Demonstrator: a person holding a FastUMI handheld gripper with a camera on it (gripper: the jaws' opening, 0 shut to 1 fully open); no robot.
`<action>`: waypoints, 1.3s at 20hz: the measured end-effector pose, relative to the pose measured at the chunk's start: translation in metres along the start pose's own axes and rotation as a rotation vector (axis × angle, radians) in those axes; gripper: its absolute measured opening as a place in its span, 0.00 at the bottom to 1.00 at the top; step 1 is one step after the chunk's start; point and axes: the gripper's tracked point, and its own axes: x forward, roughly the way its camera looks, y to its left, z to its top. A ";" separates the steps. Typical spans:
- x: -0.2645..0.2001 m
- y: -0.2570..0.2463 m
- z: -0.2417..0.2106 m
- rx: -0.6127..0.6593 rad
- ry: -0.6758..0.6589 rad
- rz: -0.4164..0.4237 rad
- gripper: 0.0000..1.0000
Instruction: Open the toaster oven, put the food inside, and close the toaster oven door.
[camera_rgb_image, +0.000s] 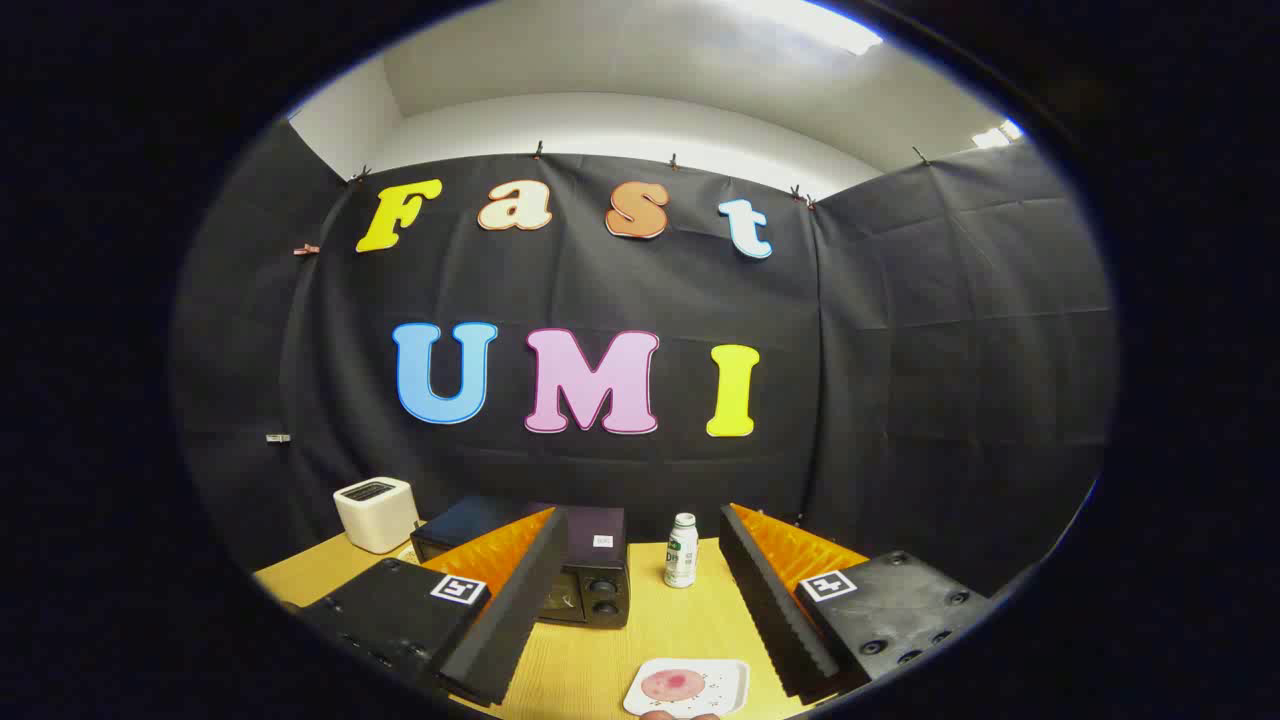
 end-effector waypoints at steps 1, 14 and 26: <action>-0.002 0.000 -0.002 -0.001 0.007 0.002 0.98; -0.012 -0.012 -0.020 0.022 0.059 -0.039 0.98; 0.006 0.021 -0.030 0.025 0.098 0.009 0.98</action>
